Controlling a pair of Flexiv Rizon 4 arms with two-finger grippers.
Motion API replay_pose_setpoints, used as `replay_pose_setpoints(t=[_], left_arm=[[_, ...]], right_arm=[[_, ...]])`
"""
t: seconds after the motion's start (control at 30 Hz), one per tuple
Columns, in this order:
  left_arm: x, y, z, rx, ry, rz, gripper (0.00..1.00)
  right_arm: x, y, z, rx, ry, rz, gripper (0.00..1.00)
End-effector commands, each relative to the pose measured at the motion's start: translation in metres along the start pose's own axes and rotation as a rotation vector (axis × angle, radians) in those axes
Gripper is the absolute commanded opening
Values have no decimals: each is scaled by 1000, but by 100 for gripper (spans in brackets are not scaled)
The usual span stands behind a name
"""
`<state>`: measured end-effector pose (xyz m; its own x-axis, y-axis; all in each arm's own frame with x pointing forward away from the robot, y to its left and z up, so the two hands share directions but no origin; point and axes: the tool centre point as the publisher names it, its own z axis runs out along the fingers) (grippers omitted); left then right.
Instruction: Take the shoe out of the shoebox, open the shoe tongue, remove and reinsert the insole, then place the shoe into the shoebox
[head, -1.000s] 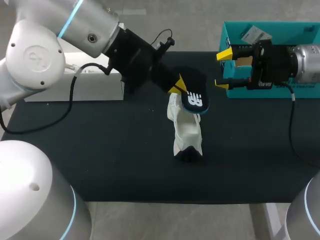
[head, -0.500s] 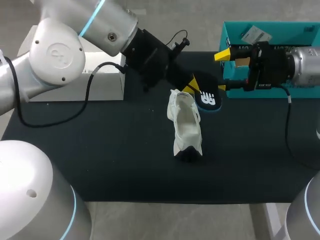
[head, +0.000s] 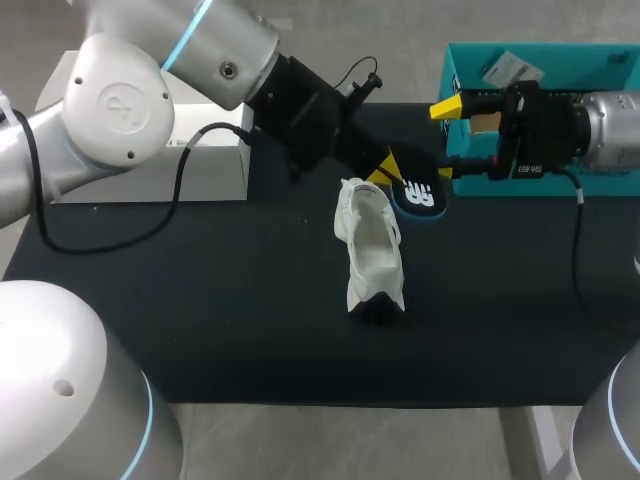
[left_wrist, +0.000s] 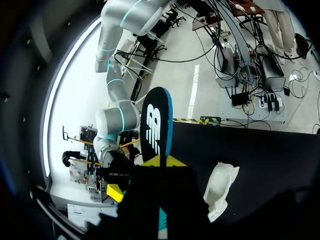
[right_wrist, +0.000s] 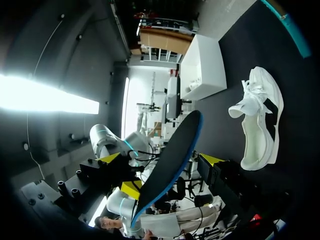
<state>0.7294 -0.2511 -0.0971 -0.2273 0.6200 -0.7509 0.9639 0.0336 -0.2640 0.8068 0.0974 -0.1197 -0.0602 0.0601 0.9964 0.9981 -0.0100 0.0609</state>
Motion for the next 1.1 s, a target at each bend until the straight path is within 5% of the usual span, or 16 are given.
replay_pose_setpoints(t=[0.03, 0.4, 0.53, 0.6, 0.87, 1.0, 1.1], left_arm=[[1, -1, 1, -41, 8, 78, 0], [-1, 3, 5, -115, -2, 175, 0], [-2, 6, 6, -170, -6, 270, 0], [-2, 8, 7, -196, 1, 318, 0], [2, 10, 13, -196, 22, 344, 0], [4, 12, 15, -202, 11, 312, 0], [4, 13, 15, -205, 17, 318, 0]], right_arm=[[-4, 2, 5, 12, 3, 7, 100], [-4, 4, 6, -17, 14, 9, 100], [-3, 5, 6, -22, 16, 13, 73], [-4, 6, 6, -29, 15, 18, 49], [-2, 8, 14, -22, 25, 18, 39], [-2, 8, 16, -16, 26, 14, 25], [-2, 7, 17, -14, 27, 15, 3]])
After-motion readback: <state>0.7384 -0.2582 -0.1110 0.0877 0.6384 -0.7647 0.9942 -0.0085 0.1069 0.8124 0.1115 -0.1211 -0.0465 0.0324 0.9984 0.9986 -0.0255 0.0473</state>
